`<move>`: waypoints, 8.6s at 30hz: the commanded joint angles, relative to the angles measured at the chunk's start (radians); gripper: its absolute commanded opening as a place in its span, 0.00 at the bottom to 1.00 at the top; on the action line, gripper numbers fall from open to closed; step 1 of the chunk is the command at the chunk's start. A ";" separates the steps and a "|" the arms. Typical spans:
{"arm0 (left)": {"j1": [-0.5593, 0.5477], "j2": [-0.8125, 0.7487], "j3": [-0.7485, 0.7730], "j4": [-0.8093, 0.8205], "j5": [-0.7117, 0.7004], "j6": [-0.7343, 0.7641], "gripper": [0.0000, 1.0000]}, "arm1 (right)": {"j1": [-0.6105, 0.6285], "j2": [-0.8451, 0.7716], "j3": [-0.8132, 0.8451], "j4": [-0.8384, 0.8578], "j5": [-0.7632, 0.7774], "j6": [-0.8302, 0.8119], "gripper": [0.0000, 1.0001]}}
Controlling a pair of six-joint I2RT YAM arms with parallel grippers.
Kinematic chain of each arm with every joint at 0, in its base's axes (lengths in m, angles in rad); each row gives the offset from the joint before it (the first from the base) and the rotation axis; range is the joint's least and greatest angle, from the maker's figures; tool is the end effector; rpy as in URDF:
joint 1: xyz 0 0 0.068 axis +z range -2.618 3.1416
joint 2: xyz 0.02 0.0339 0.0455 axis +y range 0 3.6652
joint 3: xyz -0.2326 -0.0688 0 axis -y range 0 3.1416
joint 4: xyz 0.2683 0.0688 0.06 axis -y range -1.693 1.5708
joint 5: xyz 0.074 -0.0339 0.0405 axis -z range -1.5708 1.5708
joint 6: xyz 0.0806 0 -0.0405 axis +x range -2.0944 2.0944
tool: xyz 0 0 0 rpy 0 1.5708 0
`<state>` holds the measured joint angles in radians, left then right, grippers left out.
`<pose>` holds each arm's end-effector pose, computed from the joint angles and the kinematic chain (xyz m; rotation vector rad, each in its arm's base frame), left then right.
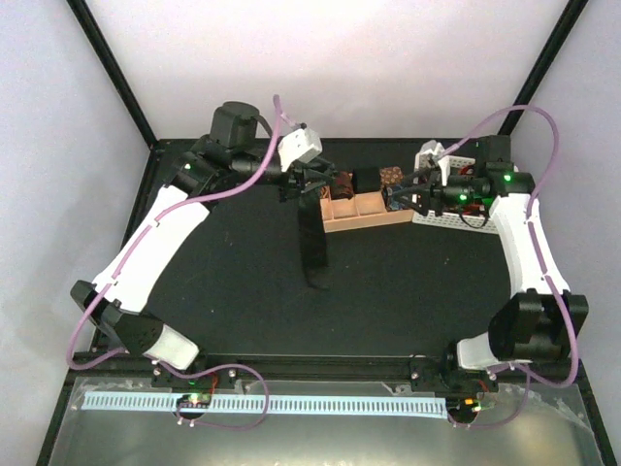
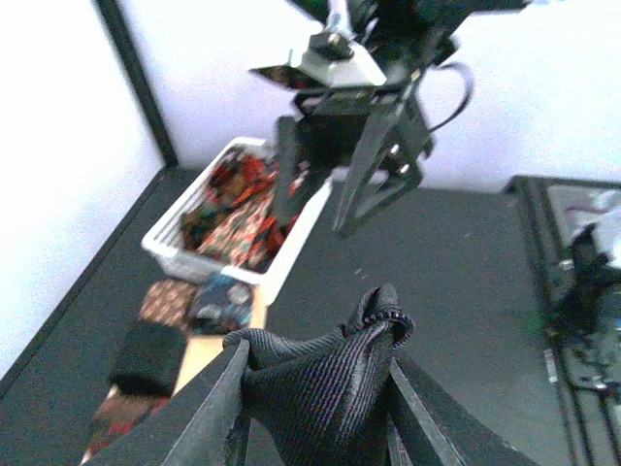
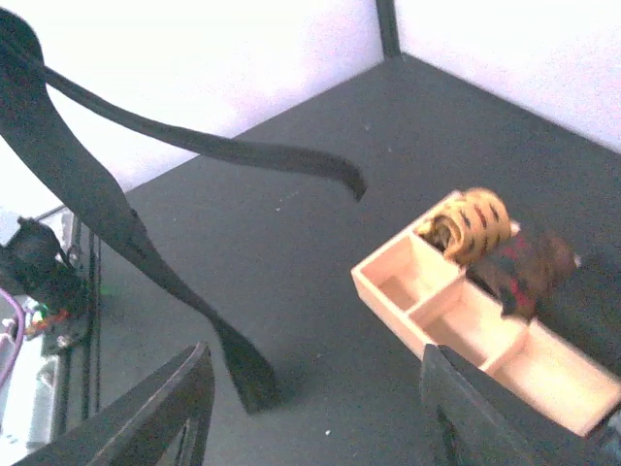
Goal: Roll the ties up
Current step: Pick up the tie from the center of the board, then pass from the left arm to the right, then put down the tie at the center of the board, then adjust the tie at the center of the board, then pick up the tie from the center of the board, then pass from the left arm to the right
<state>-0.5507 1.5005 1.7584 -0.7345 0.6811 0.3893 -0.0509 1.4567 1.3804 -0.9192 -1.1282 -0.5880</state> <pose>0.2880 -0.2364 0.4093 1.2754 1.5689 -0.7951 0.3279 0.0562 0.2929 -0.9188 1.8847 1.0464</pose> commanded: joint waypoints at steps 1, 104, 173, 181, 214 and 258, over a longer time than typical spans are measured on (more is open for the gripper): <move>0.036 -0.002 0.064 0.021 0.342 0.021 0.37 | 0.066 -0.079 0.003 0.172 -0.024 0.048 0.65; 0.318 -0.007 -0.863 0.075 -0.333 0.815 0.72 | 0.448 -0.021 -0.692 0.268 1.017 -0.443 0.56; 0.519 -0.063 -0.813 -0.073 -0.064 0.664 0.73 | 0.329 -0.088 -0.413 -0.020 0.549 -0.259 0.59; 0.185 -0.213 -0.942 0.130 0.031 0.637 0.70 | 0.371 0.112 -0.351 -0.029 0.580 -0.179 0.40; -0.448 0.383 -0.636 0.054 -0.256 0.311 0.25 | 0.231 0.180 -0.262 -0.031 0.389 -0.049 0.41; 0.043 -0.090 -0.774 0.358 0.089 0.156 0.69 | 0.473 0.239 -0.350 0.221 -0.231 0.235 0.01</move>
<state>-0.4816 1.6634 1.1812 -0.9356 0.9550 0.7933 0.4202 1.6558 1.0134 -0.7639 -1.2896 -0.4435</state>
